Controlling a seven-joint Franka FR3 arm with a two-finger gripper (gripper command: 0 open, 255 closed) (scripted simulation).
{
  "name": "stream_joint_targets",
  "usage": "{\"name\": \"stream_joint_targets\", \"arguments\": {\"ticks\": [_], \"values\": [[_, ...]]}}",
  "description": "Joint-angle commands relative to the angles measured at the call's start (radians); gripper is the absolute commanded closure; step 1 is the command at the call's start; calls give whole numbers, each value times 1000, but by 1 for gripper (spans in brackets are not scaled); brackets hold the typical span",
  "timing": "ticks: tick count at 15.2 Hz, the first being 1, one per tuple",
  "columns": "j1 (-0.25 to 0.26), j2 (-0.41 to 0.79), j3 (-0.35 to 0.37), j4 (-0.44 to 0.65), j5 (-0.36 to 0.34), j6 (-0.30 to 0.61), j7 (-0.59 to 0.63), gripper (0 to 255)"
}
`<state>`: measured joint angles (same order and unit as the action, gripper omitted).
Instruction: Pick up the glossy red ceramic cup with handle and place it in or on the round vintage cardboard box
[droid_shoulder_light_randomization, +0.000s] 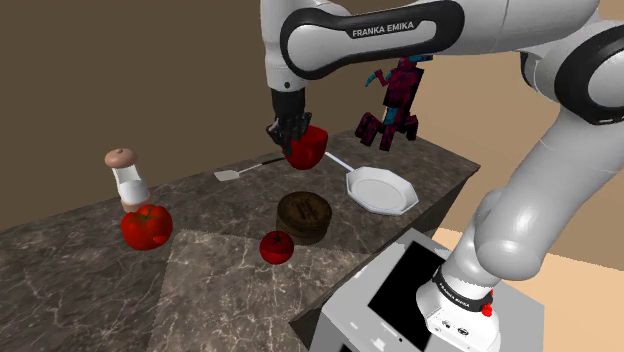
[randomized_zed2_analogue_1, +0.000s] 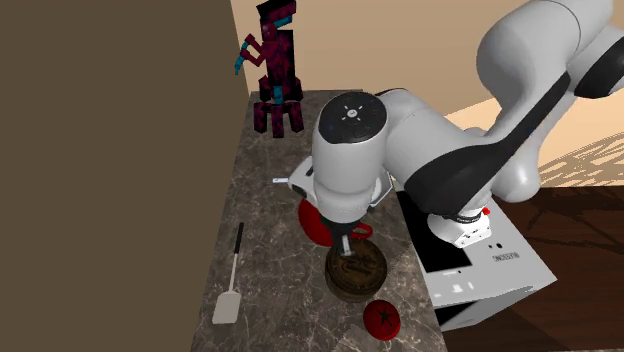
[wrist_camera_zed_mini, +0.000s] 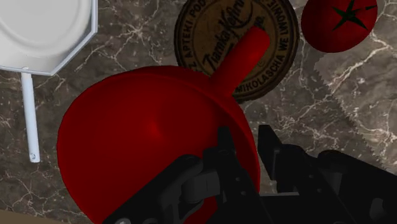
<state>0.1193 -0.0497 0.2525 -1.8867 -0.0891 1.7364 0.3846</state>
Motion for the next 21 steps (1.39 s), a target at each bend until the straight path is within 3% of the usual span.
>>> {"name": "stream_joint_targets", "arguments": {"ticks": [1, 4, 21], "values": [[17, -48, 17, -45, 17, -4, 30, 255], [44, -121, 44, -111, 46, -11, 73, 255], [46, -73, 52, -293, 31, 215, 101, 255]]}}
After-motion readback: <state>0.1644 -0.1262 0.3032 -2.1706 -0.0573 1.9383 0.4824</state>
